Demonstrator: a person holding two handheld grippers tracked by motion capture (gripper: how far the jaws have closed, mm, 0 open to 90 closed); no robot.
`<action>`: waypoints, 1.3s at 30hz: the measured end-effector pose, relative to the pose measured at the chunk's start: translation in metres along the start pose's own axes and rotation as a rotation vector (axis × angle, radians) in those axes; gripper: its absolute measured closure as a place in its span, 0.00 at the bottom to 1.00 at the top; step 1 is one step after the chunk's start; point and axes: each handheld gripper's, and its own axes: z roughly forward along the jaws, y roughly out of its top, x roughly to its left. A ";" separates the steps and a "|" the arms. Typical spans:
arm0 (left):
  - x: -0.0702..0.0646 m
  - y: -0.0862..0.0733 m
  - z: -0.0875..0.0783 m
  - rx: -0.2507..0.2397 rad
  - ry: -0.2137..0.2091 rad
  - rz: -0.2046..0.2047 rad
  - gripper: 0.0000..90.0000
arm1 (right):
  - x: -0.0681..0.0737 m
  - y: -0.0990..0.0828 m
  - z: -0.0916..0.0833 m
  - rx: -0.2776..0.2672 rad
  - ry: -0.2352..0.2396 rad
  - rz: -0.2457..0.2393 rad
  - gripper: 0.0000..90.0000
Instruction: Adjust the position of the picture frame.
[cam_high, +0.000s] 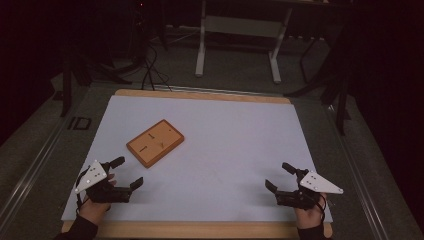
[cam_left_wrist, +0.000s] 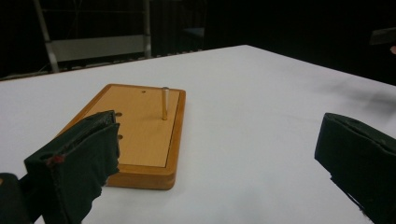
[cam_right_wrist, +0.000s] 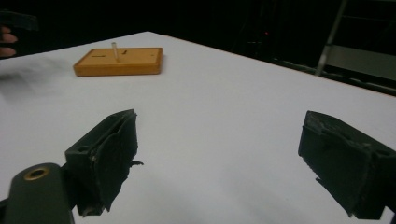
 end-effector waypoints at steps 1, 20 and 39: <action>0.000 0.000 0.000 -0.013 -0.014 -0.003 0.00 | 0.000 0.000 0.000 0.000 0.006 -0.003 0.13; -0.018 0.017 0.004 0.003 -0.133 -0.055 0.00 | 0.009 0.002 0.001 0.036 0.038 -0.053 0.12; -0.011 0.051 0.024 0.060 -0.166 -0.006 0.00 | 0.020 0.009 0.004 0.009 0.014 -0.089 0.13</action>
